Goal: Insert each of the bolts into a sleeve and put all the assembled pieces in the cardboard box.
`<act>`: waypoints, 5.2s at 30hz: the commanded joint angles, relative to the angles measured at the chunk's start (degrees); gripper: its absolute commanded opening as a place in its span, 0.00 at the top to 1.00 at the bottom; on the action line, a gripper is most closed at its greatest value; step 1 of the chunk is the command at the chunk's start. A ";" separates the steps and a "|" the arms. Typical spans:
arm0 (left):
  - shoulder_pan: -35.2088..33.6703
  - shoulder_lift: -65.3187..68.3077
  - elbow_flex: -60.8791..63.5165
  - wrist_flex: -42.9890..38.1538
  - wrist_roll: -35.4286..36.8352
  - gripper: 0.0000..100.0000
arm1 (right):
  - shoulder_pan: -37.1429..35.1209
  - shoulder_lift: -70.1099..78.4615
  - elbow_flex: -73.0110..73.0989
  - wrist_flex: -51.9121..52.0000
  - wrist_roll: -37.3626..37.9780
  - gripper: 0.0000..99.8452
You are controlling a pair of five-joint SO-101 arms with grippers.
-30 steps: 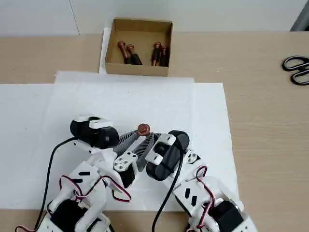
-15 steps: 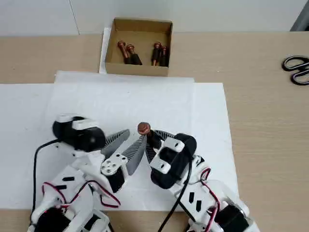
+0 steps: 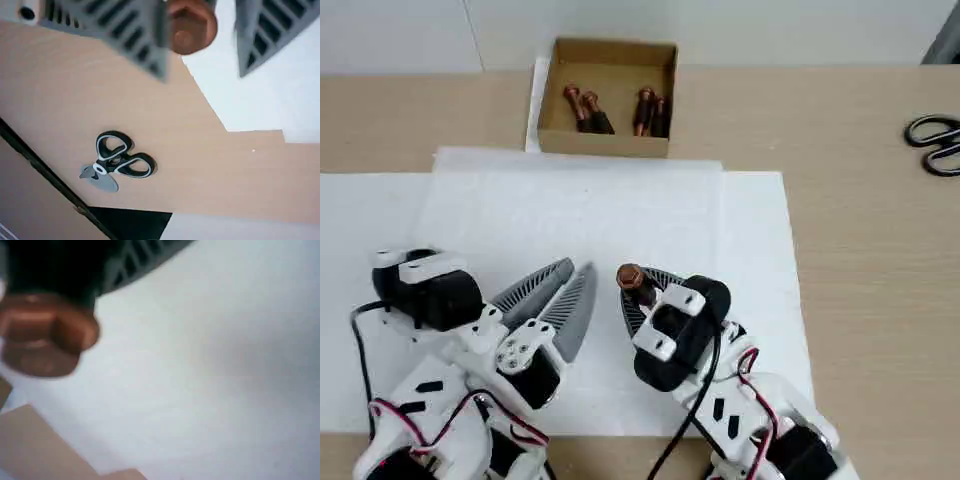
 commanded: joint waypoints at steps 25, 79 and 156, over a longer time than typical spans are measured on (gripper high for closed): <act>-26.46 16.88 -5.67 -16.97 -2.46 0.99 | 17.36 24.40 -17.85 -8.04 -13.45 1.00; -24.97 52.92 -26.07 -12.48 -2.29 0.99 | 24.04 167.87 -148.13 -14.99 -23.38 0.99; -24.00 2.81 -0.04 -2.20 -2.37 0.99 | 23.43 113.10 -146.55 49.36 -23.56 1.00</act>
